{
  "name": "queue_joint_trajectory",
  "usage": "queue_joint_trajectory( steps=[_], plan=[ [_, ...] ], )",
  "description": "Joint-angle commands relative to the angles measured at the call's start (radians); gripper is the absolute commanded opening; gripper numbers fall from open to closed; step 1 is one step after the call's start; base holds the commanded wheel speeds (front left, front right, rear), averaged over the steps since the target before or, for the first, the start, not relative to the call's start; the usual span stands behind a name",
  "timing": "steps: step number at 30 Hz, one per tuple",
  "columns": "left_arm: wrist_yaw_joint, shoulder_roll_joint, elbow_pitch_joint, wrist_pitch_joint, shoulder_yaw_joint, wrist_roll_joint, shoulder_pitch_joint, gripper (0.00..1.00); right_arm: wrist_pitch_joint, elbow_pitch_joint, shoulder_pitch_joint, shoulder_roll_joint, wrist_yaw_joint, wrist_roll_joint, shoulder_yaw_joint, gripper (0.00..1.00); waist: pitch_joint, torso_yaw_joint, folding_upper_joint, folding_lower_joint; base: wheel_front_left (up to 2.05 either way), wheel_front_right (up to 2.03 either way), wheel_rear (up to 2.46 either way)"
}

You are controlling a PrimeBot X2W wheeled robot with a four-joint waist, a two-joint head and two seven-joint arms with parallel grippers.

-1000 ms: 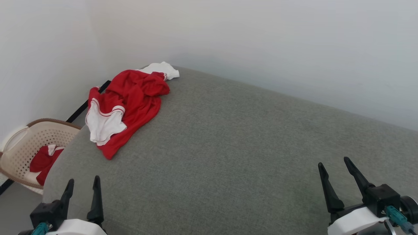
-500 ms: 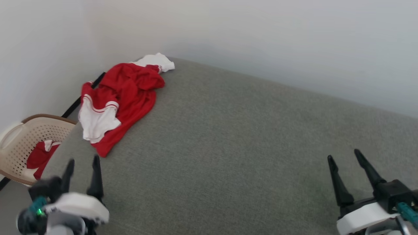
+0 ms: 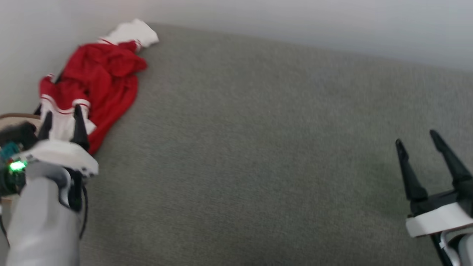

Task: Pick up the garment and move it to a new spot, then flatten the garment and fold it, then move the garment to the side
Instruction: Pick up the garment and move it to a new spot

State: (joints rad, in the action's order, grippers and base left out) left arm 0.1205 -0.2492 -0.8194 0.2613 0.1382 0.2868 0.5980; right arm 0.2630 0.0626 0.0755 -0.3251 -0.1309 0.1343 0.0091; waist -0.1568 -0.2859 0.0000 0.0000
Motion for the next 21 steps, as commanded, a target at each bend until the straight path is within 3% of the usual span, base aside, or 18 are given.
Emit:
queue_joint_trajectory(
  steps=[1,13,21],
  plan=[
    [-0.006,-0.008,-0.040,0.006,0.003,-0.006,0.044,1.00,0.002,-0.013,0.018,-0.011,0.000,0.006,-0.002,1.00,-0.070,0.040,0.0000,0.0000,0.00,0.00,0.00],
    [-0.106,-0.086,-0.387,-0.084,0.033,0.027,0.354,1.00,0.002,-0.091,0.078,-0.100,0.000,0.012,-0.018,1.00,-0.251,0.078,0.0000,0.0000,0.00,0.00,0.00],
    [-0.189,-0.091,-0.456,-0.225,0.026,0.033,0.439,1.00,0.002,-0.131,0.100,-0.142,0.000,0.014,-0.018,1.00,-0.331,0.088,0.0000,0.0000,0.00,0.00,0.00]
  ],
)
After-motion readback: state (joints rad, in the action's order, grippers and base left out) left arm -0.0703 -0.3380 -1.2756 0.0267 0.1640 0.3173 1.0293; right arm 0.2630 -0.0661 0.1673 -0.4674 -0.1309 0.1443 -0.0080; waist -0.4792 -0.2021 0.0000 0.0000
